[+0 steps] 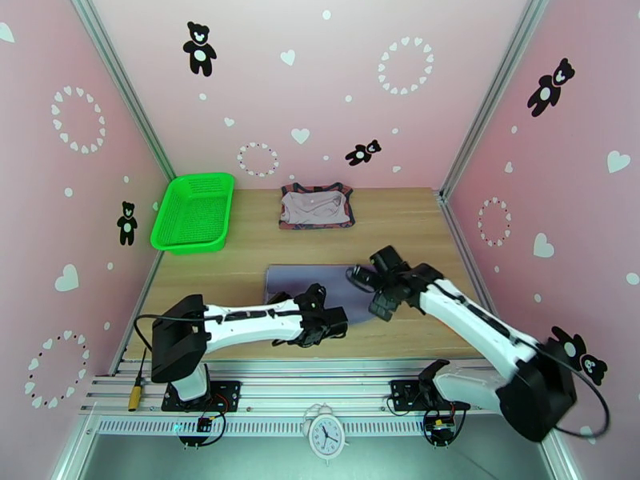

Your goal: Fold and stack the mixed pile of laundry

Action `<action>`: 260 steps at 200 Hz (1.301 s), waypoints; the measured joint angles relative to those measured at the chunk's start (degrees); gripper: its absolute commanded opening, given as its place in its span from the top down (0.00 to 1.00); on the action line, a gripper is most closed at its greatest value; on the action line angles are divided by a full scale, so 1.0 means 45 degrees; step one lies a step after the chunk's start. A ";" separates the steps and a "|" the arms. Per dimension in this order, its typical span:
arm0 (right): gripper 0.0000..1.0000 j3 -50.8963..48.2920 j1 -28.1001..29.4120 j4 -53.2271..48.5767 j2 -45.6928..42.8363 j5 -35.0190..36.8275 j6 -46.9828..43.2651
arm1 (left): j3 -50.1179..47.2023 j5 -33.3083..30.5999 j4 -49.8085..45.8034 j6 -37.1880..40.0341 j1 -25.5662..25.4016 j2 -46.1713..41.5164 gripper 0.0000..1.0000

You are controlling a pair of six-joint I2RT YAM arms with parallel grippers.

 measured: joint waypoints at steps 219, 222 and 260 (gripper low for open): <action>0.51 -0.0155 -0.2560 0.2773 0.7179 -0.3249 0.9398 | -0.1666 0.5770 0.5333 -0.0053 0.5629 -0.2822 0.13; 0.51 -0.0155 -0.2560 0.2773 0.7179 -0.3254 0.9452 | -0.1666 0.5795 0.5348 -0.0058 0.5629 -0.2807 0.13; 0.51 -0.0379 -0.2555 0.3026 0.7009 -0.3128 1.0540 | -0.1651 0.5901 0.5493 0.0131 0.5629 -0.2783 0.13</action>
